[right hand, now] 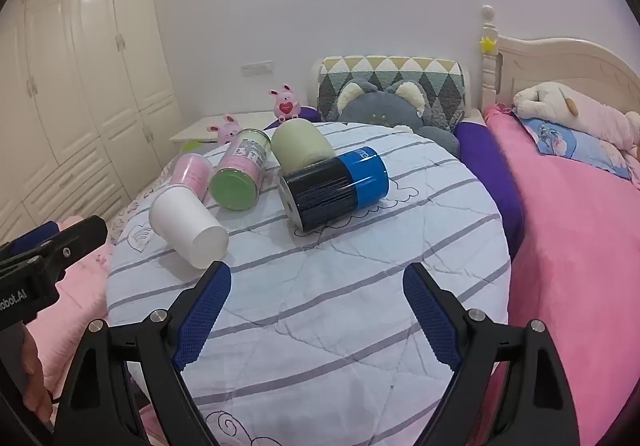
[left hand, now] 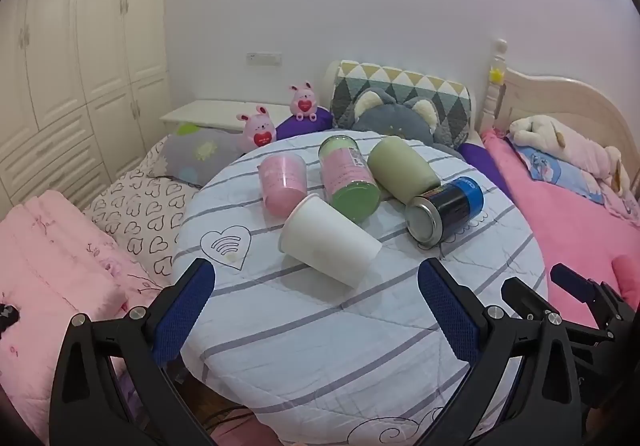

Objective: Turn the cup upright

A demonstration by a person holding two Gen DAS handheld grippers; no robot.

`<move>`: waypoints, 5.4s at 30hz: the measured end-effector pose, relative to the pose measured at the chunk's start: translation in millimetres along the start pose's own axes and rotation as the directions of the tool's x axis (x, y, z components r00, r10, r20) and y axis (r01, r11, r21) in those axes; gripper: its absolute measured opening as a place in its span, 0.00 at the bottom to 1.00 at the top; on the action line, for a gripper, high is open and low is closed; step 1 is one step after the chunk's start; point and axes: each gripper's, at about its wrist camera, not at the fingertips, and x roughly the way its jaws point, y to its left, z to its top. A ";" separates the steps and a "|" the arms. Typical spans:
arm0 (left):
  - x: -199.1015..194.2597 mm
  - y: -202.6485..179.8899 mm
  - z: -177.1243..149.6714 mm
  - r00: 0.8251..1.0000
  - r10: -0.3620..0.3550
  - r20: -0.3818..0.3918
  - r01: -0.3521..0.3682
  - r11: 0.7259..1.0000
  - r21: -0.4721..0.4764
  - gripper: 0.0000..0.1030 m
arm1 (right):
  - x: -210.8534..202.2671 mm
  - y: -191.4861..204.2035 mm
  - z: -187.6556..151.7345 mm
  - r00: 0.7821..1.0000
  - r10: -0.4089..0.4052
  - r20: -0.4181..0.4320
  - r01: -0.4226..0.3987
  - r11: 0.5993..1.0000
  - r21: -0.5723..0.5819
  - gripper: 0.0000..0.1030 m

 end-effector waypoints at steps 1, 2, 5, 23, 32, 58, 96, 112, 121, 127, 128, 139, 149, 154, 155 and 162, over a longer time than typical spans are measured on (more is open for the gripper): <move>-0.2 -0.2 0.0 1.000 0.001 0.001 -0.001 1.000 0.002 1.00 | -0.8 -0.5 -0.2 1.000 0.002 0.003 -0.002 1.000 -0.001 0.87; -0.2 -0.6 0.0 1.000 0.000 0.002 0.000 1.000 0.006 1.00 | -1.8 -1.1 -0.3 1.000 0.003 0.006 -0.003 1.000 -0.002 0.87; 0.1 -1.7 0.3 1.000 0.002 0.003 -0.002 1.000 0.014 1.00 | -5.2 -3.9 -0.5 1.000 0.009 0.013 -0.009 1.000 -0.006 0.87; 0.9 -1.2 -3.4 0.999 0.028 0.024 -0.028 0.999 0.017 1.00 | -2.8 8.3 6.9 0.999 0.034 0.040 -0.033 0.999 -0.037 0.87; 0.4 -2.8 -5.5 0.999 0.031 0.016 -0.032 0.999 0.023 1.00 | -4.0 16.9 9.4 0.997 0.051 0.058 -0.047 0.996 -0.071 0.87; -4.8 -3.7 -7.6 0.998 0.042 0.039 -0.043 0.999 0.032 1.00 | -6.7 18.4 13.0 0.996 0.056 0.071 -0.051 0.996 -0.072 0.87; 8.1 -11.0 16.9 0.998 0.035 0.051 -0.036 0.999 0.027 1.00 | 9.7 13.3 37.4 0.997 0.051 0.056 -0.045 0.994 -0.096 0.87; 54.9 10.6 43.5 0.999 0.030 -0.025 -0.031 0.999 -0.043 1.00 | 57.7 33.1 68.5 0.998 0.055 -0.020 -0.058 0.986 -0.157 0.87; 90.9 20.4 60.6 0.997 0.005 -0.081 -0.011 0.998 -0.066 1.00 | 97.3 38.7 95.2 0.995 0.047 -0.088 -0.061 0.986 -0.157 0.87; 116.9 15.2 68.4 0.994 -0.005 -0.112 -0.004 0.997 -0.079 1.00 | 140.8 33.1 109.8 0.982 0.006 -0.187 -0.043 0.980 -0.194 0.87; 121.2 12.9 69.8 0.993 -0.005 -0.120 -0.003 0.997 -0.073 1.00 | 148.5 32.6 112.0 0.979 -0.001 -0.204 -0.041 0.979 -0.199 0.86; 176.8 -1.7 92.4 0.976 0.090 -0.198 -0.095 0.995 -0.016 1.00 | 205.7 26.6 125.2 0.945 -0.034 -0.325 -0.043 0.973 -0.227 0.87; 206.2 -7.4 97.5 0.960 0.116 -0.256 -0.116 0.993 0.015 1.00 | 244.1 21.8 126.8 0.908 -0.035 -0.418 -0.067 0.971 -0.228 0.86; 211.3 -4.9 100.8 0.959 0.120 -0.256 -0.122 0.992 0.007 1.00 | 255.2 23.4 124.1 0.890 -0.031 -0.455 -0.087 0.967 -0.237 0.86; 211.5 -4.3 101.4 0.959 0.122 -0.255 -0.125 0.992 0.004 1.00 | 255.1 23.4 124.1 0.892 -0.018 -0.452 -0.096 0.969 -0.229 0.86; 202.2 -0.9 103.5 0.962 0.107 -0.250 -0.114 0.993 -0.015 1.00 | 243.5 25.1 129.1 0.903 0.017 -0.429 -0.116 0.971 -0.207 0.78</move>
